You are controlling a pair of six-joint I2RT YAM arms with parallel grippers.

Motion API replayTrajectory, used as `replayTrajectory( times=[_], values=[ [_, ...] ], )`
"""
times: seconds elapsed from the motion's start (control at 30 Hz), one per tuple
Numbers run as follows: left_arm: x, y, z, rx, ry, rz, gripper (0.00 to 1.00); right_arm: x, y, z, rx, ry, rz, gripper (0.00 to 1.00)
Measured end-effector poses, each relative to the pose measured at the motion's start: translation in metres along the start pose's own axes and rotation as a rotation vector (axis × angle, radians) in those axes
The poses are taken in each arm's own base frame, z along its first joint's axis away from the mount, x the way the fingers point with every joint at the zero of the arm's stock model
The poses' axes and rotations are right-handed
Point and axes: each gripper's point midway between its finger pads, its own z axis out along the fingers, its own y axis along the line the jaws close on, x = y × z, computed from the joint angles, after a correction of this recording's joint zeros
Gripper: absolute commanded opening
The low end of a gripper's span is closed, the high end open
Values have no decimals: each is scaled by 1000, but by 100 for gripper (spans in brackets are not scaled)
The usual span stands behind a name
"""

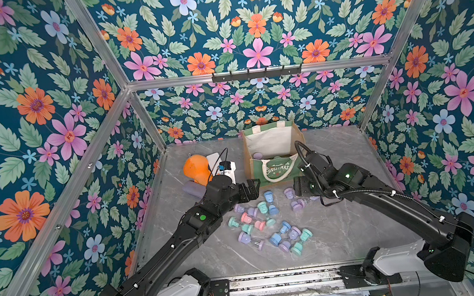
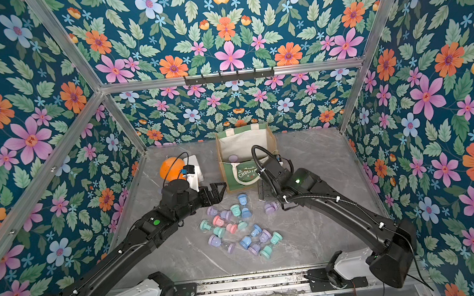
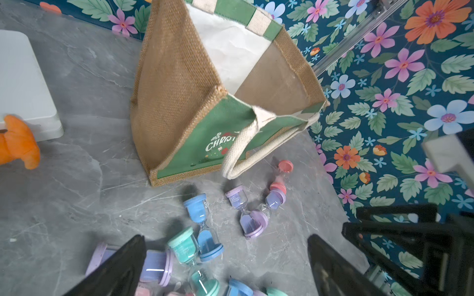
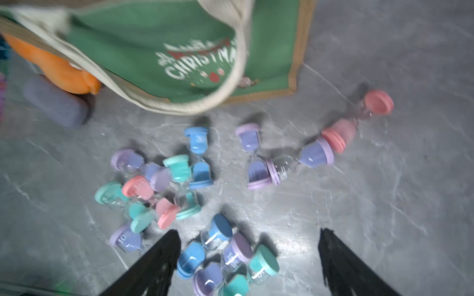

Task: Put the hourglass into the canvas bag
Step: Pick up the hourglass from the center of the board.

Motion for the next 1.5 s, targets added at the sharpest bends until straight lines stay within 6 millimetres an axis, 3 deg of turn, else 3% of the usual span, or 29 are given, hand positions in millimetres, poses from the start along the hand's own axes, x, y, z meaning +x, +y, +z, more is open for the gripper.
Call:
replayTrajectory(
  times=[0.2,0.4,0.7,0.93,1.23,1.5],
  values=[
    [19,-3,7,-9,25,0,100,33,-36,30,72,25,157,86],
    [31,-9,15,-5,37,0,100,49,-63,61,118,37,334,85],
    [44,-14,28,-13,55,0,100,43,-59,103,141,60,487,85],
    [42,-15,29,-20,44,3,100,42,-61,131,168,81,542,82],
    [36,-15,28,-35,27,22,100,49,-60,156,191,111,551,78],
    [38,-12,29,-47,35,28,100,59,-65,163,214,131,539,72]
  ],
)
